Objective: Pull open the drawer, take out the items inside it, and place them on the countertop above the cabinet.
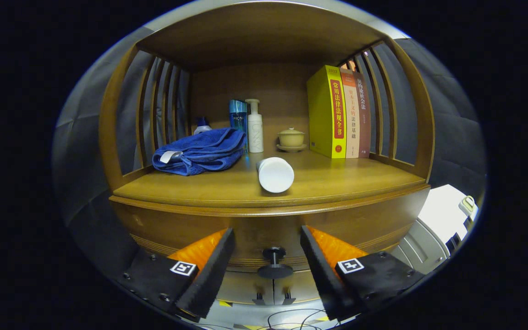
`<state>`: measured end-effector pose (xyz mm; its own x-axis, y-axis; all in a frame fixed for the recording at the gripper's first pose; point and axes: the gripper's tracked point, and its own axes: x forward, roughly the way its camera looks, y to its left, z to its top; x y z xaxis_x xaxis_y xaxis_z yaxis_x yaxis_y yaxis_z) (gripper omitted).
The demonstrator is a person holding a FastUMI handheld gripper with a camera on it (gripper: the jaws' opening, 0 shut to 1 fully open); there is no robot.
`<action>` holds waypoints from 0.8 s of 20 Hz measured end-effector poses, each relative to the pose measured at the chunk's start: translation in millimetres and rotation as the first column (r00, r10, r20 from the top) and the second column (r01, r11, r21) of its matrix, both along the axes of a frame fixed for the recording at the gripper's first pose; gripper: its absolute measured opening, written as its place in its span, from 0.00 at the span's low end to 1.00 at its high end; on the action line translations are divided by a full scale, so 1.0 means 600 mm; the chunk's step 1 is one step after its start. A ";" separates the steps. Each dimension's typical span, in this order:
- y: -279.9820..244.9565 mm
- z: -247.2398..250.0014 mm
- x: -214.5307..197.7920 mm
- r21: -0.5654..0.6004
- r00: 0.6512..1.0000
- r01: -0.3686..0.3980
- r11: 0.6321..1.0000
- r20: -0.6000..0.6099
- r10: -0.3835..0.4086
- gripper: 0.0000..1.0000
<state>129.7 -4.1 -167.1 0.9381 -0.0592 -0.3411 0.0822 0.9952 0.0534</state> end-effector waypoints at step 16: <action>0.010 0.155 -0.134 -0.016 0.991 -0.043 0.999 0.129 0.045 0.97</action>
